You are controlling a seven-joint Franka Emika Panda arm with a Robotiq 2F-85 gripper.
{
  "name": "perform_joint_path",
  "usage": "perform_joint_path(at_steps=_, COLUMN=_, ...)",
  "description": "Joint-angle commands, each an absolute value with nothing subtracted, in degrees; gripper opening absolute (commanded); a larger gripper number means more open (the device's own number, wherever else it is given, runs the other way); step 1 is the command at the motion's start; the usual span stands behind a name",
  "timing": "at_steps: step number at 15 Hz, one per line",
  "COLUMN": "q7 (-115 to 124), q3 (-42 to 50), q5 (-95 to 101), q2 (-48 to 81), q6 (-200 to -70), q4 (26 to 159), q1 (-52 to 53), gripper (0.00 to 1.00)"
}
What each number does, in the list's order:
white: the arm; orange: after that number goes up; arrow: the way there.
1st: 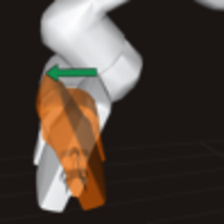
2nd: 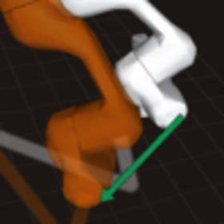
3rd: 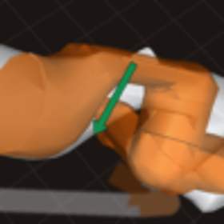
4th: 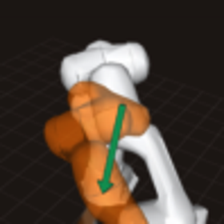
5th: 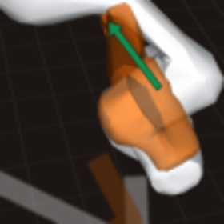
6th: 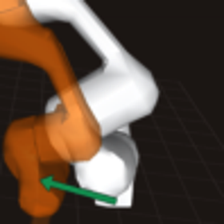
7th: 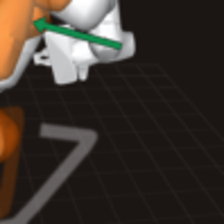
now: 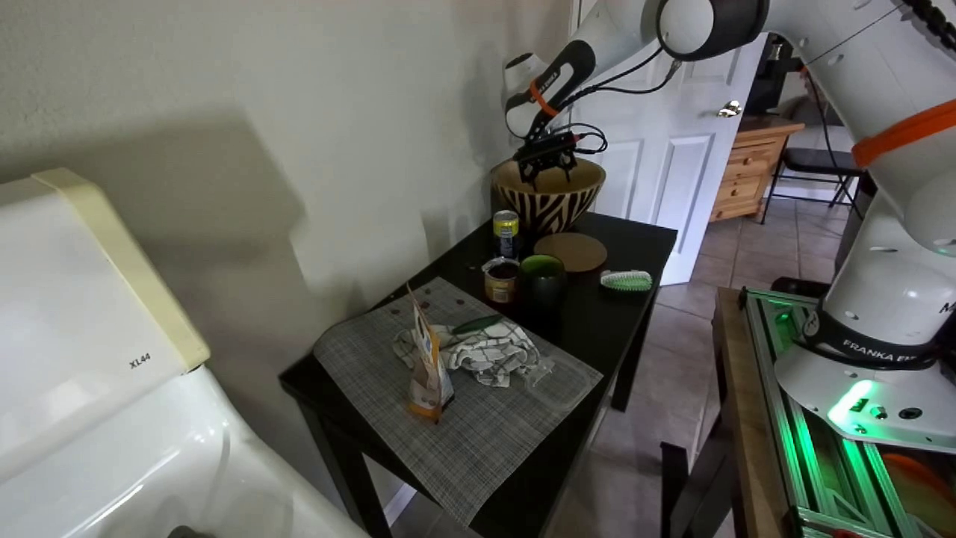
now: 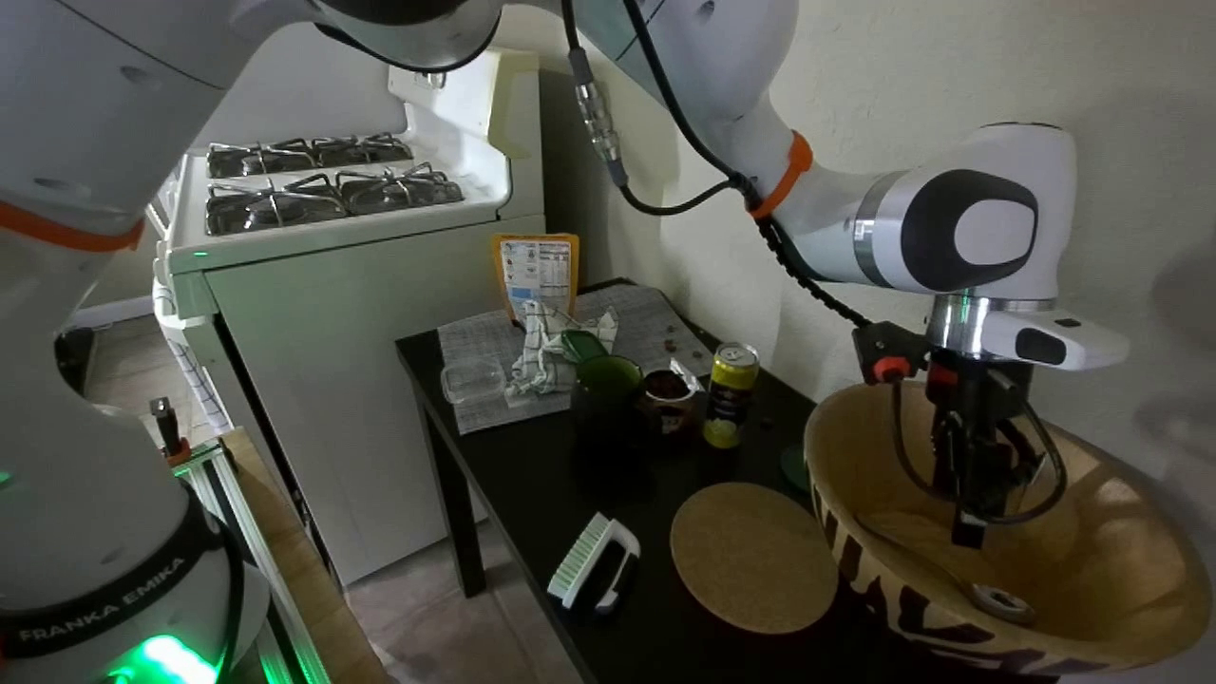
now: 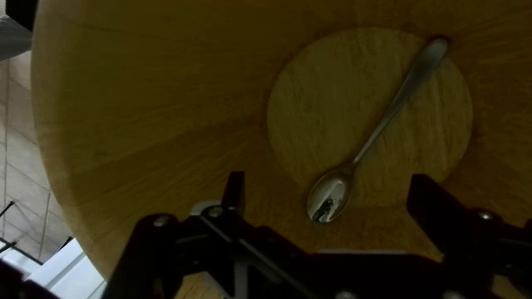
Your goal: Remove the silver spoon from the wooden bowl and put it in the black mug.
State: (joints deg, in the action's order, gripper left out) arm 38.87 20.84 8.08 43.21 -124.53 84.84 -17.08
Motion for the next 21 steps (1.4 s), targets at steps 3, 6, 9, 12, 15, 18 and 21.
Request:
perform_joint_path(at_steps=3, q7=38.3, q3=21.4, q5=7.5, q2=44.4, q6=-122.7, q4=82.3, q1=-16.5, gripper=1.0)
perform_joint_path(at_steps=6, q7=33.3, q3=19.4, q5=5.5, q2=44.4, q6=-124.0, q4=83.1, q1=-18.8, gripper=1.0)
perform_joint_path(at_steps=9, q7=28.7, q3=18.2, q5=1.3, q2=44.3, q6=-123.8, q4=83.8, q1=-21.2, gripper=1.0)
perform_joint_path(at_steps=12, q7=24.9, q3=16.9, q5=-4.0, q2=45.2, q6=-123.5, q4=83.1, q1=-23.6, gripper=1.0)
perform_joint_path(at_steps=15, q7=23.7, q3=16.1, q5=-7.5, q2=46.2, q6=-125.1, q4=83.1, q1=-24.7, gripper=1.0)
perform_joint_path(at_steps=18, q7=23.8, q3=15.7, q5=-9.8, q2=47.2, q6=-128.1, q4=82.9, q1=-24.6, gripper=0.98)
perform_joint_path(at_steps=21, q7=24.6, q3=15.3, q5=-11.4, q2=48.4, q6=-131.9, q4=82.6, q1=-24.0, gripper=0.94)
